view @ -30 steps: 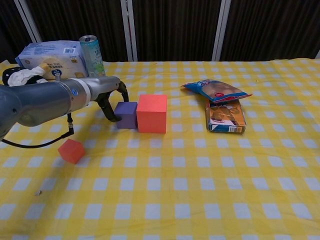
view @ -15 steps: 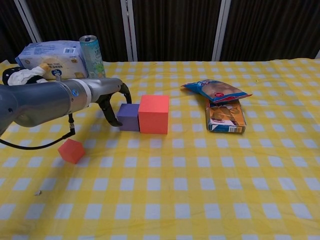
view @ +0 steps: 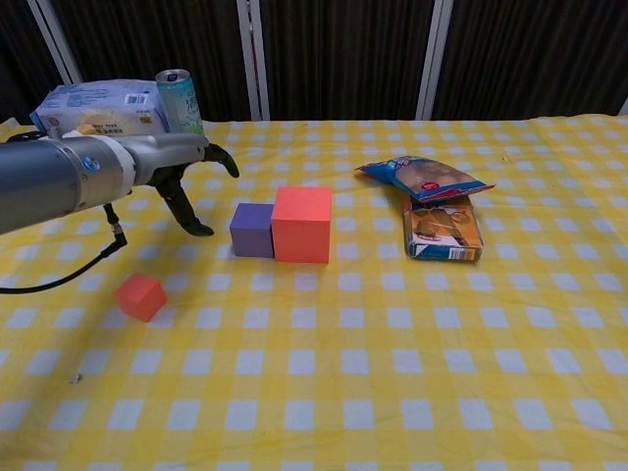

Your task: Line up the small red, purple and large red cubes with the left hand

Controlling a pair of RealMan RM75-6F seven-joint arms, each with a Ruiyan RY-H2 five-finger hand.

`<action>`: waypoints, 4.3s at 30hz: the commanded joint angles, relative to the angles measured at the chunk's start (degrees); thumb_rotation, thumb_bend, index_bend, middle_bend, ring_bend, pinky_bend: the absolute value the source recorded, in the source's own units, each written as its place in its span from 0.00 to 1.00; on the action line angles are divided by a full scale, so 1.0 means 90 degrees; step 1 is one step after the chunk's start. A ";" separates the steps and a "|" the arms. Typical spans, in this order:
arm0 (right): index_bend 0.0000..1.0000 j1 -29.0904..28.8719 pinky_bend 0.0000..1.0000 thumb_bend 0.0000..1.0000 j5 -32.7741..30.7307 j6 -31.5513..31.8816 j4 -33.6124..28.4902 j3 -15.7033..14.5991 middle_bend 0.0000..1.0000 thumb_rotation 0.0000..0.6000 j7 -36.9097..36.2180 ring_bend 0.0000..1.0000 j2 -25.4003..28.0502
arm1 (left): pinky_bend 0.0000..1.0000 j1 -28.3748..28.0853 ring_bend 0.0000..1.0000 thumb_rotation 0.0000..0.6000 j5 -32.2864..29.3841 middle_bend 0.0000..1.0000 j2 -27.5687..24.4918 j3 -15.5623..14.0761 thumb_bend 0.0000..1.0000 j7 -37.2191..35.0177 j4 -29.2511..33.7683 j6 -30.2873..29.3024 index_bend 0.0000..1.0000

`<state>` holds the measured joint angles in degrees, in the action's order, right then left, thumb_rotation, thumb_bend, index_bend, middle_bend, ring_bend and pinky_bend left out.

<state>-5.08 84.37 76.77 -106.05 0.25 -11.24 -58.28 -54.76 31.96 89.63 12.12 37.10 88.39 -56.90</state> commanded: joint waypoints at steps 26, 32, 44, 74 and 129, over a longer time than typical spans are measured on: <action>0.00 -0.0036 0.00 0.34 -0.0033 0.0001 0.0011 0.0046 0.00 1.00 0.0154 0.00 -0.0091 | 0.00 0.1671 0.00 1.00 0.4380 0.00 -0.1647 -0.2050 0.25 -0.1436 0.0749 -0.0237 0.32; 0.00 -0.0034 0.00 0.34 -0.0033 0.0006 0.0010 0.0044 0.00 1.00 0.0154 0.00 -0.0088 | 0.00 0.1698 0.00 1.00 0.4341 0.00 -0.1427 -0.1969 0.25 -0.1376 0.0492 -0.0081 0.32; 0.00 -0.0036 0.00 0.34 -0.0022 -0.0001 0.0005 0.0036 0.00 1.00 0.0132 0.00 -0.0075 | 0.00 0.1719 0.00 1.00 0.3963 0.00 -0.0933 -0.1696 0.27 -0.1241 -0.0061 0.0200 0.33; 0.00 -0.0032 0.00 0.34 0.0021 0.0001 -0.0005 0.0008 0.00 1.00 0.0116 0.00 -0.0071 | 0.00 0.1392 0.00 1.00 0.1264 0.00 -0.0853 -0.0278 0.40 -0.0425 0.0377 0.0002 0.43; 0.00 -0.0035 0.00 0.34 0.0014 -0.0038 -0.0024 -0.0005 0.00 1.00 -0.0117 0.00 0.0018 | 0.00 -0.0193 0.00 1.00 -0.0814 0.00 0.1078 0.0238 0.30 0.0727 -0.1302 0.0045 0.30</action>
<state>-5.40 84.50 76.44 -106.26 0.21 -12.30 -58.12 -56.71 24.40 99.61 14.39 43.84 76.31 -56.34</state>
